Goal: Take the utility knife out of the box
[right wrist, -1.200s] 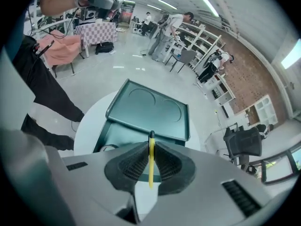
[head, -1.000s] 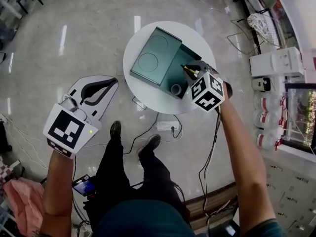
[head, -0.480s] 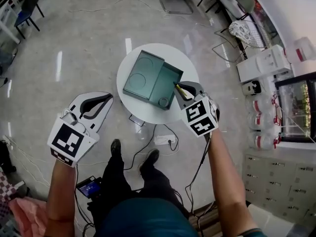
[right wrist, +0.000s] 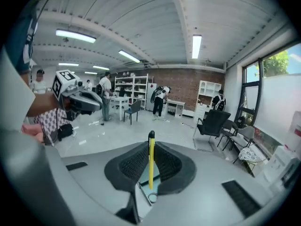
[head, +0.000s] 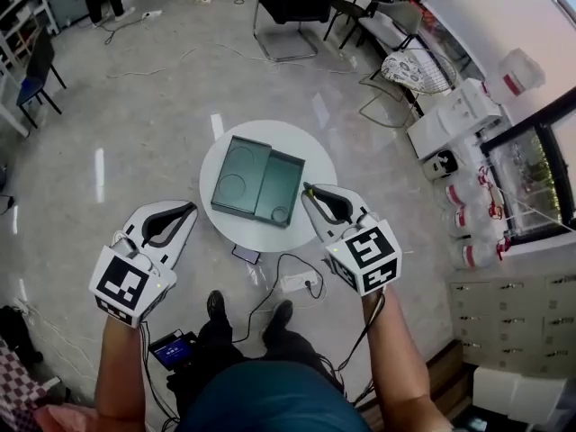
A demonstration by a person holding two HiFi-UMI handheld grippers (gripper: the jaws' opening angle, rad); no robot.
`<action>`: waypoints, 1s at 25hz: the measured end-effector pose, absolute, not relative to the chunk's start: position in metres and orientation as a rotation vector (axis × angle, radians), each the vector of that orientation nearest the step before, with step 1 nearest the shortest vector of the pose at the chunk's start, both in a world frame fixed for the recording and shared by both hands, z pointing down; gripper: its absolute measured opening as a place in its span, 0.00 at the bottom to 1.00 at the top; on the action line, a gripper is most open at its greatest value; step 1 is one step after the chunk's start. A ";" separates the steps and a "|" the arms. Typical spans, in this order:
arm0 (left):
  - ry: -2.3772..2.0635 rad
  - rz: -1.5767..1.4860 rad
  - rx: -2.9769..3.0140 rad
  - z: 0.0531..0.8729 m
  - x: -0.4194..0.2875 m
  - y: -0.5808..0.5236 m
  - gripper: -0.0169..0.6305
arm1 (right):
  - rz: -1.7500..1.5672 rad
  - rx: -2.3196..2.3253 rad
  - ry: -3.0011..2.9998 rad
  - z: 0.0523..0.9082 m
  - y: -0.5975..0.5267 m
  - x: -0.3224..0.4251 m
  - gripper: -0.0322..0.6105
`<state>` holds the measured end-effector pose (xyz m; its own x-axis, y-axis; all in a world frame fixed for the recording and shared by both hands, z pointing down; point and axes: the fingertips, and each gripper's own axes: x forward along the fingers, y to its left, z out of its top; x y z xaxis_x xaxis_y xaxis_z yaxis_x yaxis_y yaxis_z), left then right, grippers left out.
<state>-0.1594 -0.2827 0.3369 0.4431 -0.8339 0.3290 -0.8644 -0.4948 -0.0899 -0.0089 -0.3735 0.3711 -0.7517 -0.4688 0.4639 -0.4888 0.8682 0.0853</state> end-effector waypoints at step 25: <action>-1.470 0.481 2.755 0.241 -0.107 -0.265 0.06 | 0.222 0.956 -2.917 0.219 -0.297 0.067 0.15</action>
<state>-0.1072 -0.2651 0.2413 0.5209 -0.8139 0.2573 -0.8084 -0.5672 -0.1574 0.0670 -0.2971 0.2185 -0.8051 -0.5837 0.1049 -0.5929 0.7968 -0.1169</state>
